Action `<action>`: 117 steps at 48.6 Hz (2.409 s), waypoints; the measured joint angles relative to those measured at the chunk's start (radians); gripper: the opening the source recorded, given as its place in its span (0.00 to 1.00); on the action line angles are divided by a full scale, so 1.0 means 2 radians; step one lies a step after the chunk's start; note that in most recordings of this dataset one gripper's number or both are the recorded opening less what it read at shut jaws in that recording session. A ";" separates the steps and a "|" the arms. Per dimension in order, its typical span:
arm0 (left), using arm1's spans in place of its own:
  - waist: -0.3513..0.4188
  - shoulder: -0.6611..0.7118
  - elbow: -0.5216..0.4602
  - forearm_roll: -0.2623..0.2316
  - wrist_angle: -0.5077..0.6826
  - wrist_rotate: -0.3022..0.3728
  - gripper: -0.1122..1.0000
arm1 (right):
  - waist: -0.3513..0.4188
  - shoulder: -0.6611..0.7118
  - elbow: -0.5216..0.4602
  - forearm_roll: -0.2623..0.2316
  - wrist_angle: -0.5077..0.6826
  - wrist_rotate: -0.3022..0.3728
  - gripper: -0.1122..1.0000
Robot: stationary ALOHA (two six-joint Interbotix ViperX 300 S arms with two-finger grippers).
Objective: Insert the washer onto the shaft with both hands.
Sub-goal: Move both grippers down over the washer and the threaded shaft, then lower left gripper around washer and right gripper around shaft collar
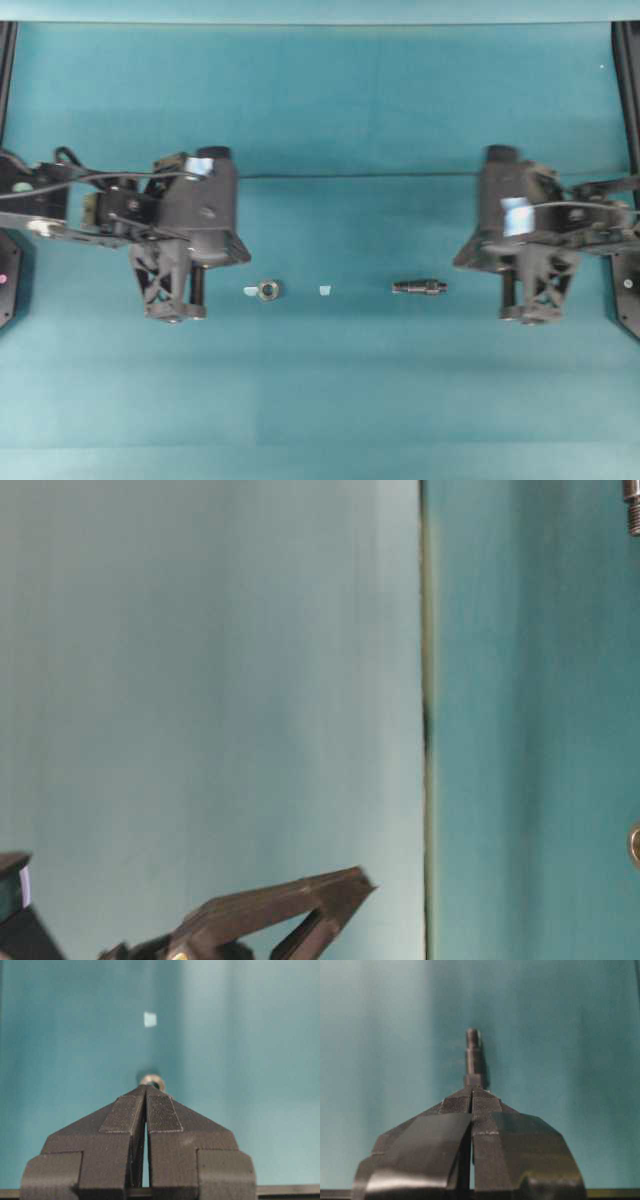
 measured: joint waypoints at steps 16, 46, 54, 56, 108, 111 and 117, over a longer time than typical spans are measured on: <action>0.000 0.055 -0.016 0.001 0.003 0.001 0.12 | 0.000 0.068 -0.023 -0.002 0.002 -0.006 0.01; 0.001 0.095 -0.015 0.002 0.008 -0.001 0.75 | 0.000 0.132 -0.036 -0.005 0.002 -0.048 0.63; 0.001 0.110 -0.015 0.002 0.008 -0.001 0.95 | -0.002 0.138 -0.036 -0.005 -0.002 -0.055 0.92; 0.000 0.115 -0.015 0.002 0.006 -0.001 0.93 | -0.003 0.140 -0.036 -0.005 -0.005 -0.055 0.90; -0.015 0.186 -0.017 0.002 -0.048 -0.032 0.92 | -0.004 0.206 -0.030 -0.002 -0.044 -0.054 0.87; -0.013 0.186 -0.018 0.002 -0.050 -0.032 0.92 | -0.004 0.208 -0.029 -0.002 -0.047 -0.054 0.87; -0.008 0.189 -0.018 0.002 -0.051 -0.032 0.92 | -0.004 0.211 -0.029 -0.002 -0.050 -0.054 0.87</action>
